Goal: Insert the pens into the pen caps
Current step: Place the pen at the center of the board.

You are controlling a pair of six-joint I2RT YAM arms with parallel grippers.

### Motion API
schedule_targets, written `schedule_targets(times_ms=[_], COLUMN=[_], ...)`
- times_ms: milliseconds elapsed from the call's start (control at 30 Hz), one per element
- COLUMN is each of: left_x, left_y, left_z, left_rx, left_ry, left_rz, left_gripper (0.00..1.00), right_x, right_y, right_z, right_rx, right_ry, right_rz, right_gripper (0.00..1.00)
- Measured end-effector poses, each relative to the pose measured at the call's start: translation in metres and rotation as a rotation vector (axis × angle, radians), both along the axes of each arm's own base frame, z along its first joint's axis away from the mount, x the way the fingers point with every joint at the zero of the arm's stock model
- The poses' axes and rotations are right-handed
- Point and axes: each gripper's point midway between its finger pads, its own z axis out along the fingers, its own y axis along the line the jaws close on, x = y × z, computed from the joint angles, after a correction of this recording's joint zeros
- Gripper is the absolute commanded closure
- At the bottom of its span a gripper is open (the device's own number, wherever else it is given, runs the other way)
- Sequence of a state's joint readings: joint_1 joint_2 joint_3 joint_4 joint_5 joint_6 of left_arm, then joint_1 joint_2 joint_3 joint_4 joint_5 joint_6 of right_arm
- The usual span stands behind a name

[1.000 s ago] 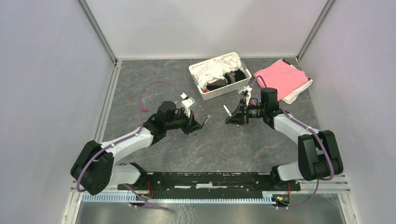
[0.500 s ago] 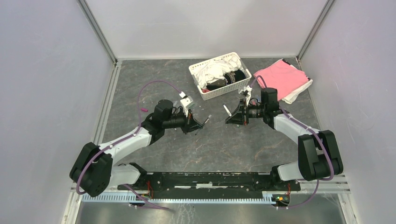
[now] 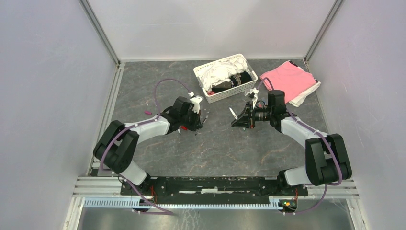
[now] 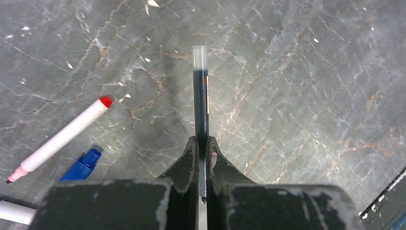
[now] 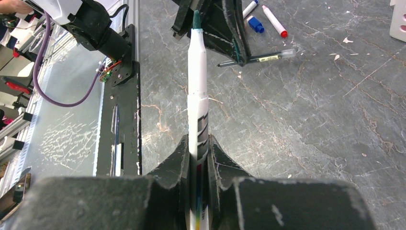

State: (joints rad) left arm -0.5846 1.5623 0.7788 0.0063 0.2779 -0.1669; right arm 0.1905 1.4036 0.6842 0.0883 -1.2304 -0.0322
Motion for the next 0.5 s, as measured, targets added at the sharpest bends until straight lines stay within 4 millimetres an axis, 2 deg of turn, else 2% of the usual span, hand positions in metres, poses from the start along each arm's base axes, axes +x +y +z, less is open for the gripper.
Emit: schedule_targets(times_ms=[233,400,500], left_x=[0.017,0.010,0.009], left_y=[0.004,0.010,0.012], left_z=[-0.009,-0.025,-0.028], left_rx=[0.094,0.153,0.170], left_ry=[0.020,0.067,0.080], left_rz=[0.057,0.067,0.076], left_gripper=[0.87,0.82,0.77], right_x=[0.000,0.001,0.001], right_y=[0.000,-0.001,-0.001], right_z=[0.000,0.000,0.000], right_rx=[0.000,0.000,0.000], right_ry=[0.000,0.000,0.000], right_rz=[-0.002,-0.003,-0.003], right_gripper=[1.00,1.00,1.00])
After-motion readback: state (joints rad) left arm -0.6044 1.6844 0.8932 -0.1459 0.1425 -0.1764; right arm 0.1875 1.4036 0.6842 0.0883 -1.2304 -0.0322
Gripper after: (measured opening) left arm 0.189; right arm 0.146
